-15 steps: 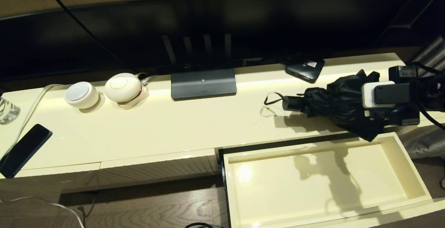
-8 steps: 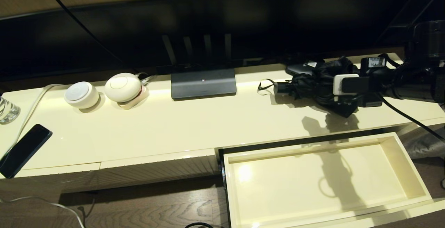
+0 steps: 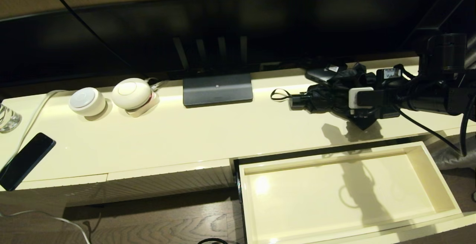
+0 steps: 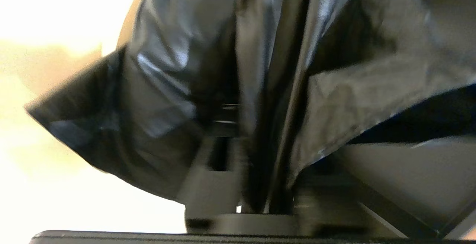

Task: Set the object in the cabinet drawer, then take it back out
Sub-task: Take the umbrella out of the drawer and put it on the table

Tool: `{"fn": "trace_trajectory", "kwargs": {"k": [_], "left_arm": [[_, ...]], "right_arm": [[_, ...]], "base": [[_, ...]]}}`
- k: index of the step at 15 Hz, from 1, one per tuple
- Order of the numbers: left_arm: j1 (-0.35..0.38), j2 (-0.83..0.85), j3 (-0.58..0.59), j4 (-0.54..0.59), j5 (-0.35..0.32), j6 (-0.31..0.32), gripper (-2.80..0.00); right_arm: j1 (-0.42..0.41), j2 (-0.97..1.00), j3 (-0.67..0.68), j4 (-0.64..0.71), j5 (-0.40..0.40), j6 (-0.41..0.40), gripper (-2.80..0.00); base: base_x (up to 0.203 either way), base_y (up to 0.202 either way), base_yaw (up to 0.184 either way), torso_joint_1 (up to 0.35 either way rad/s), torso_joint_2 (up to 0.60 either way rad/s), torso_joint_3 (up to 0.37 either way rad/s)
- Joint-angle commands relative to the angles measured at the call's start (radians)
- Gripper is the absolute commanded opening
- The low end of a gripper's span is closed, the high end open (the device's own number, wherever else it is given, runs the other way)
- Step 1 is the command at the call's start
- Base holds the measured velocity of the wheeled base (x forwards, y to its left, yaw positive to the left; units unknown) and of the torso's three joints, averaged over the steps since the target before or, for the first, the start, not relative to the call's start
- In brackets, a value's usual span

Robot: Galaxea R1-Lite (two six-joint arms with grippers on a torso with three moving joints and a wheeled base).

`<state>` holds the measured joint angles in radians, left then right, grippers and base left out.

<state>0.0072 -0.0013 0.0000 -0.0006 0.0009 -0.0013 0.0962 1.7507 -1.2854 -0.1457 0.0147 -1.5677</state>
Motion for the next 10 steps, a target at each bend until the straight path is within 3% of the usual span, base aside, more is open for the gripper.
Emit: {"fn": "trace_trajectory", "kwargs": {"k": [1,10], "left_arm": [[0.0,0.001,0.003,-0.001,0.001,0.0,-2.8],[0.0,0.001,0.003,-0.001,0.001,0.0,-2.8]], "right_arm": [[0.0,-0.021,0.005,0.005,-0.001,-0.009,0.0],[0.012,-0.233,0.062,0.069,0.002,-0.01,0.0]], "base": [[0.0,0.0,0.0,0.0,0.0,0.0],[0.0,0.0,0.0,0.0,0.0,0.0]]}}
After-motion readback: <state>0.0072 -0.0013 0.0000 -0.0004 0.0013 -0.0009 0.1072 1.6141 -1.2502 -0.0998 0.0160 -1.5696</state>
